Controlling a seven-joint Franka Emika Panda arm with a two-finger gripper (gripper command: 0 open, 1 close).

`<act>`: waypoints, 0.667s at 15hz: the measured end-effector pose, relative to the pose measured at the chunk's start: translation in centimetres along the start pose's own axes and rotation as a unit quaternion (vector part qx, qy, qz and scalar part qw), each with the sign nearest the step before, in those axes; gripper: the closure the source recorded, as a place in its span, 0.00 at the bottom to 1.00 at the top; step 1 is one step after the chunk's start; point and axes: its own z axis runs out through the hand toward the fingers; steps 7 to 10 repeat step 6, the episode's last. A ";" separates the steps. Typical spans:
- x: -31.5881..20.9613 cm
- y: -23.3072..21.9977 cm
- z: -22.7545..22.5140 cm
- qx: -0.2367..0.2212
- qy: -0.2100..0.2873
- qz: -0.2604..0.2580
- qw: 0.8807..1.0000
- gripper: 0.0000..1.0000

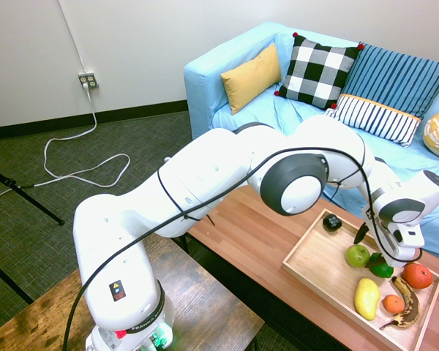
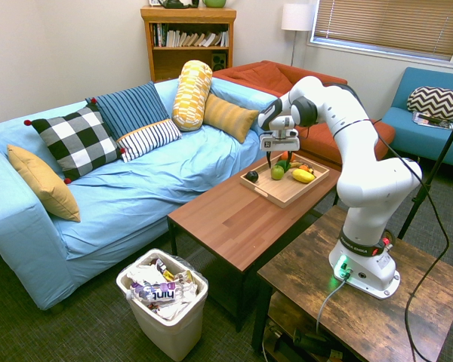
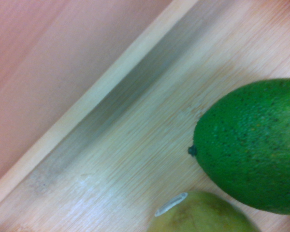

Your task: Put the apple in the tray

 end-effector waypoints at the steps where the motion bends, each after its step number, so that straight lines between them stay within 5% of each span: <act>1: -0.1 0.1 -1.3 0.006 0.001 0.000 1.000 0.00; 6: -1.3 1.1 -7.1 0.034 0.011 0.002 0.999 0.00; 10: -1.3 1.1 -7.1 0.034 0.011 0.002 0.999 0.00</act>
